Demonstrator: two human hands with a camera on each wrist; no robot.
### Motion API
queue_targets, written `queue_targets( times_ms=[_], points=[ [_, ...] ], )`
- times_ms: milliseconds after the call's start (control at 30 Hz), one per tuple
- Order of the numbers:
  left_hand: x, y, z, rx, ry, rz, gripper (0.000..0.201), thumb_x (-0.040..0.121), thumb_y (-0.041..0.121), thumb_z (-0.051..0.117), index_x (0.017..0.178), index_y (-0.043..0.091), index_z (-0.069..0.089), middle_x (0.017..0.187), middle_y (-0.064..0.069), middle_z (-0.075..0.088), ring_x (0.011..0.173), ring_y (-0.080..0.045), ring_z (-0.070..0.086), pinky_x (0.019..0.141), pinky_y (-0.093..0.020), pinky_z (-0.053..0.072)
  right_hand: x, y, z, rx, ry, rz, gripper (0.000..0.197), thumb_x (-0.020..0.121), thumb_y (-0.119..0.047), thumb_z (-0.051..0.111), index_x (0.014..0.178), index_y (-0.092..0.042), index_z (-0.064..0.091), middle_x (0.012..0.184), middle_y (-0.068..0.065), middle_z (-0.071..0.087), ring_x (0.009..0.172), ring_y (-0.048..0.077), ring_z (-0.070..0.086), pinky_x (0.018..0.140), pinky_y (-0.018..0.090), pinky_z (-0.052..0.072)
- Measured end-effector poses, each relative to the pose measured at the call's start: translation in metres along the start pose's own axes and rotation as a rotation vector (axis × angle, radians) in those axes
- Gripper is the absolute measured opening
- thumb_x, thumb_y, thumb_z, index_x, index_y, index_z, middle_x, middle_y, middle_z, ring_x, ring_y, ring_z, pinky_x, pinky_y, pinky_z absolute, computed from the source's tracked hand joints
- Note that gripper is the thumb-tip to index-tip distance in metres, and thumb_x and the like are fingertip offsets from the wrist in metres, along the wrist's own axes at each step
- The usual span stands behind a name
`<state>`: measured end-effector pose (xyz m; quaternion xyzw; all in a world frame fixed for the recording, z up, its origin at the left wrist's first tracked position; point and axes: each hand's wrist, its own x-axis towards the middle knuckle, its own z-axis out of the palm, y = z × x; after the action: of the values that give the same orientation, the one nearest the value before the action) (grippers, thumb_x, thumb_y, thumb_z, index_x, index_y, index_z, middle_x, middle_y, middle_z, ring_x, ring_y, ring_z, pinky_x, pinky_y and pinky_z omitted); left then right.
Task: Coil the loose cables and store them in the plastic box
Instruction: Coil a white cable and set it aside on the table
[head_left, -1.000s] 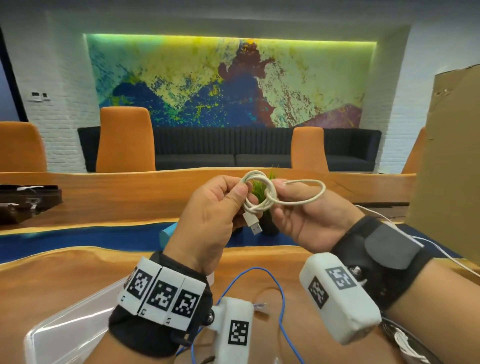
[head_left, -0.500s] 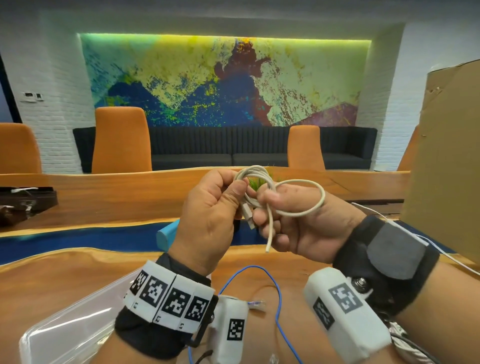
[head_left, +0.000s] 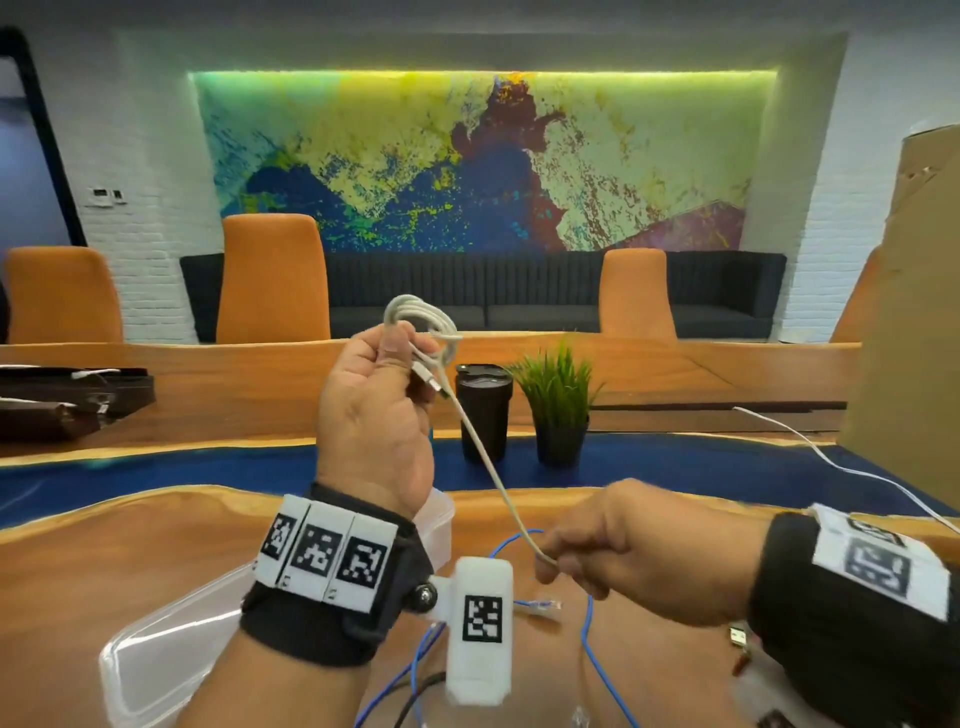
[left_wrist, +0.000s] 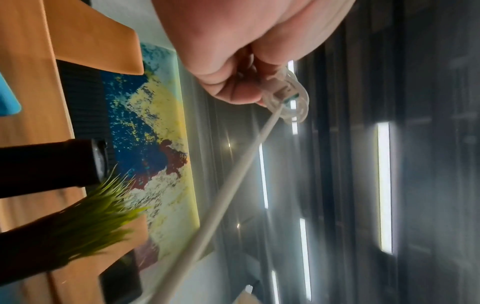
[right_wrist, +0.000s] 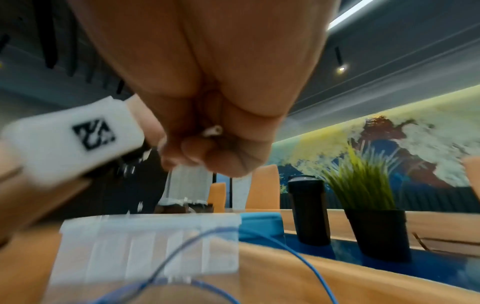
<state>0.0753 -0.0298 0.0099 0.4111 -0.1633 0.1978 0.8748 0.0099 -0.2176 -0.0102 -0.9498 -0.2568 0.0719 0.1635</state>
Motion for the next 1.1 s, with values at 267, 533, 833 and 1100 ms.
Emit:
queue_targets(
  times_ms=[267, 533, 833, 1100],
  points=[
    [-0.017, -0.007, 0.008, 0.000, -0.363, -0.392, 0.024, 0.090, 0.025, 0.053, 0.103, 0.006, 0.061, 0.071, -0.002, 0.062, 0.061, -0.010, 0.053, 0.057, -0.020, 0.044, 0.024, 0.020, -0.023, -0.412, 0.108, 0.164, 0.026, 0.098, -0.024, 0.048, 0.111, -0.025, 0.071, 0.101, -0.013, 0.067, 0.094, 0.009, 0.061, 0.083, 0.025, 0.048],
    [-0.026, -0.016, 0.009, 0.708, -0.513, -0.039, 0.024, 0.101, 0.025, 0.052, 0.088, 0.012, 0.068, 0.083, -0.015, 0.069, 0.071, -0.016, 0.057, 0.067, -0.034, 0.049, 0.022, 0.023, -0.065, 0.553, 0.636, 0.241, 0.021, 0.096, -0.009, 0.053, 0.083, -0.009, 0.069, 0.055, -0.002, 0.055, 0.049, 0.011, 0.047, 0.046, 0.021, 0.038],
    [-0.020, -0.024, 0.007, 0.462, -0.245, -0.014, 0.018, 0.102, 0.016, 0.048, 0.096, 0.007, 0.063, 0.068, -0.001, 0.068, 0.061, -0.016, 0.066, 0.052, -0.023, 0.052, 0.002, 0.024, -0.033, 0.336, 0.570, 0.212, 0.019, 0.095, -0.014, 0.057, 0.083, -0.022, 0.069, 0.074, -0.004, 0.069, 0.068, 0.006, 0.062, 0.071, 0.025, 0.053],
    [-0.012, -0.037, -0.006, 0.750, -0.248, 0.182, 0.018, 0.100, 0.015, 0.054, 0.091, 0.020, 0.070, 0.068, 0.003, 0.067, 0.065, -0.010, 0.065, 0.064, -0.037, 0.059, -0.004, 0.028, -0.018, 0.102, 0.522, 0.029, 0.015, 0.094, -0.018, 0.059, 0.093, -0.031, 0.067, 0.090, -0.011, 0.066, 0.087, 0.004, 0.059, 0.079, 0.025, 0.052]
  ],
)
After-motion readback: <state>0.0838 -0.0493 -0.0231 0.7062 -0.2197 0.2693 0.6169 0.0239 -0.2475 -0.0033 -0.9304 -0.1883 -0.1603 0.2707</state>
